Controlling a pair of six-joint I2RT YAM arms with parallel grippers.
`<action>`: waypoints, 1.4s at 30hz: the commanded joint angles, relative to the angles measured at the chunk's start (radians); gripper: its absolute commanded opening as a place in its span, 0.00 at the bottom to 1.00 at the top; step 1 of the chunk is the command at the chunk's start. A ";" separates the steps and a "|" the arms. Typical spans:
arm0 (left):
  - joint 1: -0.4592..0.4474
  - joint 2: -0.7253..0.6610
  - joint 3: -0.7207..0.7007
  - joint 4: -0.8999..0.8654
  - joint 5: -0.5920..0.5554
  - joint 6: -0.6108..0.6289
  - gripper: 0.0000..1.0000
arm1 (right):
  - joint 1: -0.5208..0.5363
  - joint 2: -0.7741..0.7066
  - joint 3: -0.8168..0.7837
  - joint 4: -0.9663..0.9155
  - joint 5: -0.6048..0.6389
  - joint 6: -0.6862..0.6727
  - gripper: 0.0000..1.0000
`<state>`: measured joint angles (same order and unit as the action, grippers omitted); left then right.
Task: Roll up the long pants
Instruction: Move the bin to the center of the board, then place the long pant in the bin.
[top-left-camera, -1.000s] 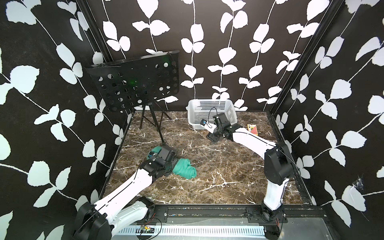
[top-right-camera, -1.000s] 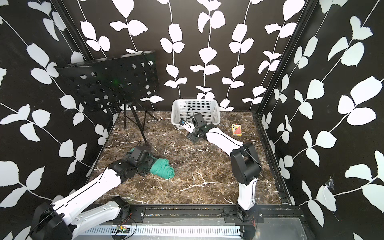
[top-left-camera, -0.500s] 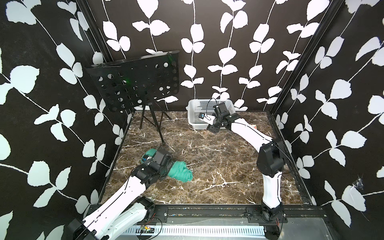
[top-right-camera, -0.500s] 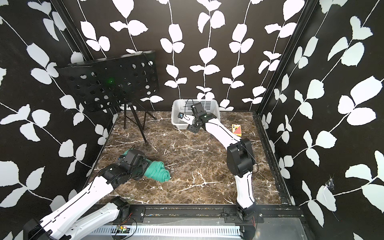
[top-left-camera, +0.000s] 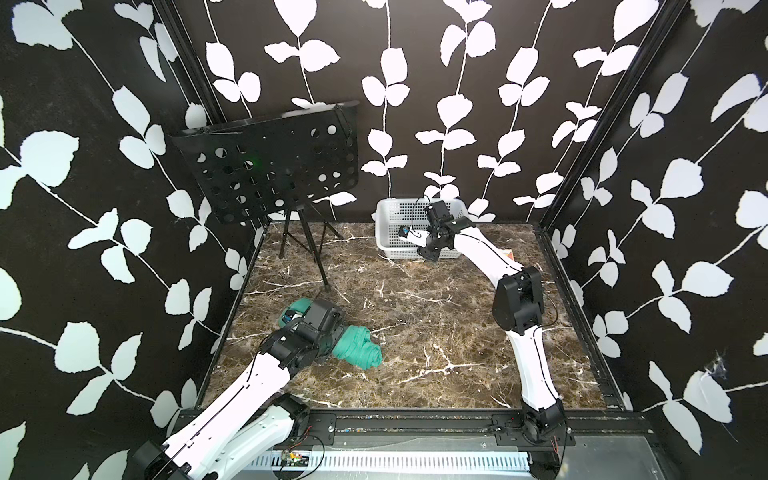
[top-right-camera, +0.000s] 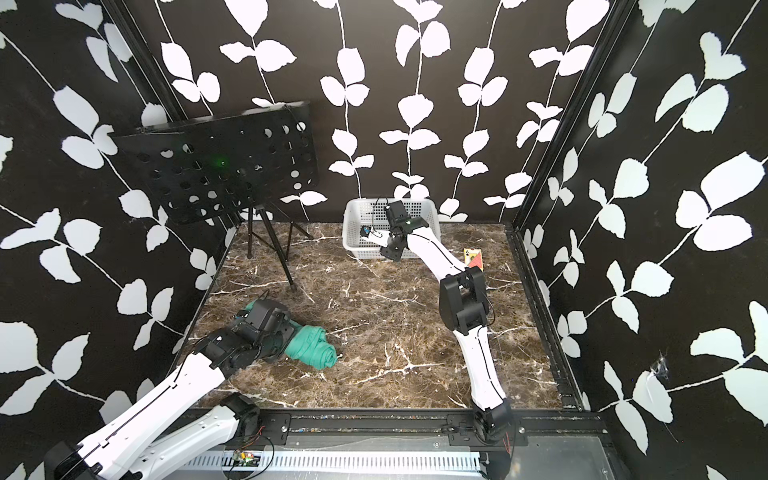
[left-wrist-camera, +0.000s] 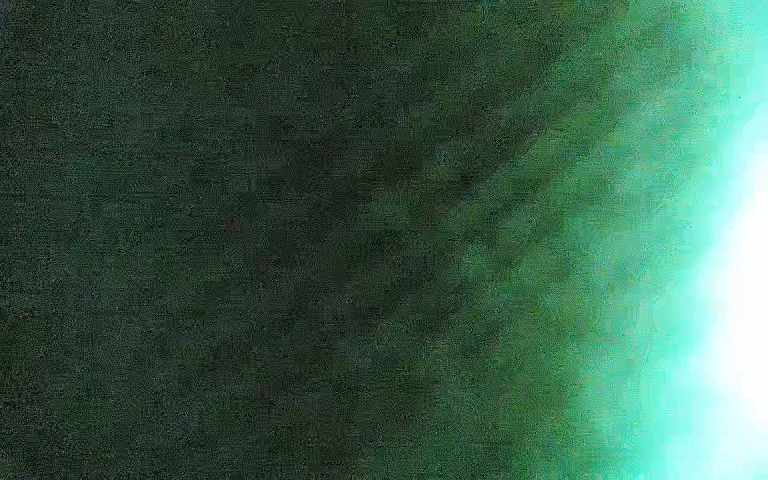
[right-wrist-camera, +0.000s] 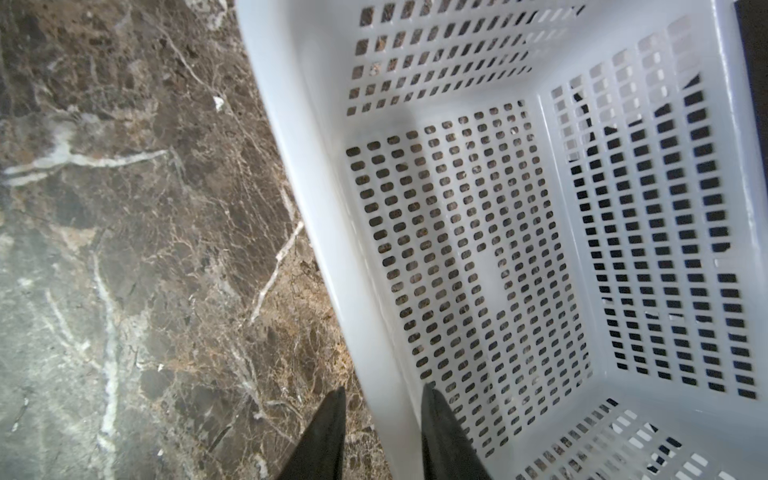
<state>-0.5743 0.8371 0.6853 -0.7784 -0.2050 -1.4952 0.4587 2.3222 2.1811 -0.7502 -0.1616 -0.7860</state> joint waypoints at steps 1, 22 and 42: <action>0.006 -0.028 0.049 0.003 -0.032 0.025 0.33 | 0.000 0.015 0.052 -0.056 -0.022 -0.033 0.25; 0.009 -0.039 0.096 -0.026 -0.071 0.049 0.35 | 0.018 0.048 0.050 -0.120 -0.004 -0.110 0.19; 0.011 0.044 0.374 -0.001 -0.127 0.122 0.30 | 0.176 -0.396 -0.591 0.084 -0.014 0.099 0.04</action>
<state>-0.5686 0.8738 0.9909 -0.8612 -0.3088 -1.4101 0.6361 1.9457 1.6703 -0.6998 -0.1474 -0.7509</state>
